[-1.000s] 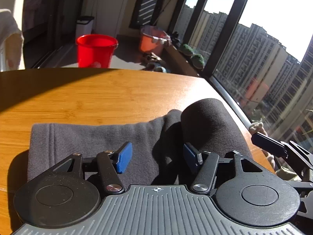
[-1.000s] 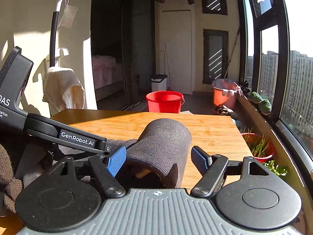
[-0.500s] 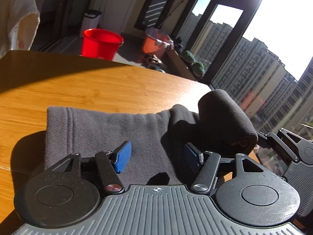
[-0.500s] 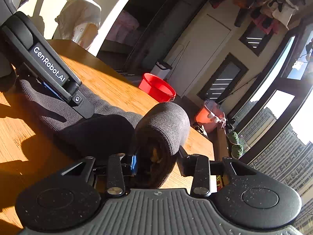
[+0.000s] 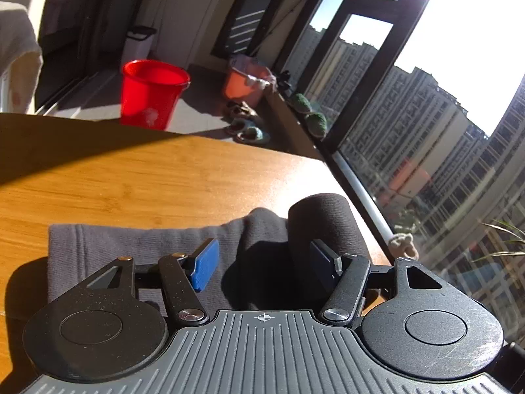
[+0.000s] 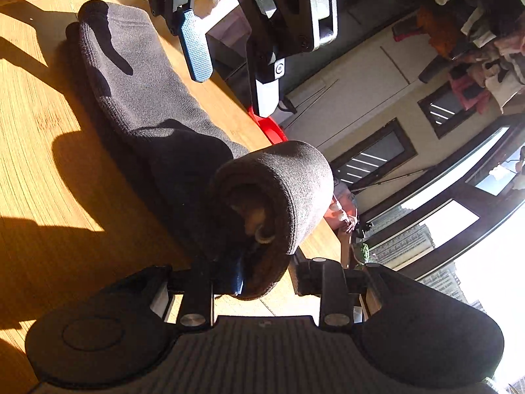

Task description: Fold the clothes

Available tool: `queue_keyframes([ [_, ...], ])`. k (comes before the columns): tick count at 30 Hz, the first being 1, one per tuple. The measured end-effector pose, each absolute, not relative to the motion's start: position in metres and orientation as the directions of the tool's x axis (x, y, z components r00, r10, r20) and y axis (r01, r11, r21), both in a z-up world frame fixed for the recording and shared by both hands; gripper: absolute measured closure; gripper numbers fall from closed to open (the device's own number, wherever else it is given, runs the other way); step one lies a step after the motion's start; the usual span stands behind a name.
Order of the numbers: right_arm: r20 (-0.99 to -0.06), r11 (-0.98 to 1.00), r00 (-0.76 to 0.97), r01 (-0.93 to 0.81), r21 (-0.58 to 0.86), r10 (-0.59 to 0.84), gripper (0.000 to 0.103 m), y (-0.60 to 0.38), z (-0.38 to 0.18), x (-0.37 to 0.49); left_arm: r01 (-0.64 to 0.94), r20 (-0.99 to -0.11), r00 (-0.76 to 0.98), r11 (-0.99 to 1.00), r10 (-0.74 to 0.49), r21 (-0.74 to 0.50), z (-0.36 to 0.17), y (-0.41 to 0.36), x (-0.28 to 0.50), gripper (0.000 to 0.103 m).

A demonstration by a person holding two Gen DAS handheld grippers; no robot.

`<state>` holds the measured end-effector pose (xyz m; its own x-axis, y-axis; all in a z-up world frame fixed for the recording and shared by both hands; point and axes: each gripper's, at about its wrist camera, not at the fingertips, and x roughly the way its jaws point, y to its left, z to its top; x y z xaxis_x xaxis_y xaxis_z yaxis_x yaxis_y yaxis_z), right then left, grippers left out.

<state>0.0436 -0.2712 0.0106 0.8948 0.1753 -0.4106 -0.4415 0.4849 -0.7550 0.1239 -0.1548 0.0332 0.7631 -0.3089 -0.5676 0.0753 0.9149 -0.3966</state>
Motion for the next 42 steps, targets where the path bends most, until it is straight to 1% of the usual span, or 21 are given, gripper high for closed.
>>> queue_keyframes([
  [3, -0.417, 0.519, 0.89, -0.448, -0.728, 0.183, 0.075, -0.274, 0.014, 0.045, 0.127, -0.591, 0.747, 0.938, -0.304, -0.323, 0.036, -0.189, 0.147, 0.041],
  [4, -0.42, 0.538, 0.888, -0.451, -0.712, 0.189, 0.075, -0.276, 0.016, 0.045, 0.128, -0.611, 0.738, 0.949, -0.285, -0.288, 0.031, -0.198, 0.155, 0.048],
  [5, -0.428, 0.566, 0.881, -0.461, -0.684, 0.201, 0.074, -0.281, 0.021, 0.046, 0.123, -0.623, 0.736, 0.957, -0.266, -0.263, 0.026, -0.201, 0.158, 0.052],
  [7, -0.464, 0.655, 0.846, -0.509, -0.558, 0.261, 0.072, -0.3, 0.038, 0.047, 0.112, -0.643, 0.731, 0.97, -0.229, -0.218, 0.016, -0.208, 0.165, 0.052],
  [9, -0.488, 0.772, 0.8, -0.541, -0.334, 0.349, 0.056, -0.328, 0.055, 0.055, 0.092, -0.647, 0.728, 0.968, -0.226, -0.234, 0.01, -0.2, 0.165, 0.052],
  [10, -0.49, 0.811, 0.777, -0.546, -0.212, 0.395, 0.053, -0.342, 0.063, 0.058, 0.081, -0.65, 0.725, 0.966, -0.227, -0.246, 0.008, -0.195, 0.164, 0.052],
  [12, -0.473, 0.846, 0.735, -0.531, 0.044, 0.486, 0.051, -0.369, 0.079, 0.066, 0.067, -0.66, 0.719, 0.967, -0.218, -0.247, 0.005, -0.189, 0.163, 0.052],
  [14, -0.424, 0.838, 0.722, -0.467, 0.283, 0.546, 0.051, -0.388, 0.082, 0.08, 0.058, -0.668, 0.714, 0.969, -0.209, -0.241, 0.001, -0.186, 0.162, 0.052],
  [15, -0.401, 0.821, 0.723, -0.433, 0.372, 0.563, 0.051, -0.393, 0.082, 0.088, 0.056, -0.668, 0.715, 0.969, -0.207, -0.24, 0.0, -0.185, 0.161, 0.052],
  [16, -0.399, 0.817, 0.724, -0.414, 0.402, 0.563, 0.051, -0.393, 0.08, 0.098, 0.056, -0.665, 0.718, 0.969, -0.205, -0.239, -0.002, -0.184, 0.159, 0.052],
  [19, -0.486, 0.846, 0.696, -0.392, 0.36, 0.529, 0.051, -0.374, 0.059, 0.117, 0.057, -0.666, 0.716, 0.968, -0.21, -0.244, -0.001, -0.181, 0.154, 0.053],
  [20, -0.52, 0.858, 0.683, -0.386, 0.339, 0.513, 0.045, -0.373, 0.048, 0.119, 0.055, -0.667, 0.715, 0.968, -0.209, -0.245, -0.001, -0.178, 0.153, 0.055],
  [21, -0.518, 0.858, 0.685, -0.382, 0.344, 0.512, 0.036, -0.375, 0.044, 0.117, 0.053, -0.667, 0.715, 0.968, -0.209, -0.247, -0.001, -0.175, 0.151, 0.055],
  [27, -0.479, 0.777, 0.638, -0.332, 0.534, 0.602, 0.034, -0.39, 0.044, 0.106, 0.062, -0.653, 0.721, 0.96, -0.232, -0.272, -0.006, -0.164, 0.14, 0.054],
  [31, -0.465, 0.756, 0.644, -0.289, 0.587, 0.608, 0.033, -0.392, 0.032, 0.108, 0.064, -0.649, 0.724, 0.96, -0.233, -0.273, -0.007, -0.164, 0.14, 0.053],
  [32, -0.462, 0.753, 0.643, -0.29, 0.591, 0.61, 0.034, -0.392, 0.032, 0.108, 0.065, -0.649, 0.724, 0.959, -0.235, -0.275, -0.007, -0.163, 0.14, 0.053],
  [33, -0.46, 0.753, 0.645, -0.294, 0.589, 0.611, 0.039, -0.391, 0.033, 0.109, 0.065, -0.647, 0.724, 0.958, -0.238, -0.28, -0.007, -0.163, 0.14, 0.053],
  [34, -0.46, 0.767, 0.652, -0.313, 0.56, 0.602, 0.043, -0.388, 0.037, 0.107, 0.065, -0.645, 0.724, 0.956, -0.242, -0.286, -0.006, -0.162, 0.139, 0.053],
  [36, -0.467, 0.801, 0.671, -0.353, 0.483, 0.576, 0.054, -0.378, 0.046, 0.101, 0.064, -0.643, 0.724, 0.953, -0.248, -0.295, -0.005, -0.16, 0.138, 0.052],
  [39, -0.481, 0.857, 0.709, -0.418, 0.302, 0.515, 0.057, -0.352, 0.059, 0.087, 0.041, -0.631, 0.738, 0.949, -0.239, -0.312, 0.002, -0.154, 0.131, 0.045],
  [42, -0.484, 0.877, 0.761, -0.479, 0.031, 0.432, 0.057, -0.313, 0.069, 0.065, 0.034, -0.577, 0.781, 0.939, -0.239, -0.342, 0.018, -0.143, 0.117, 0.038],
])
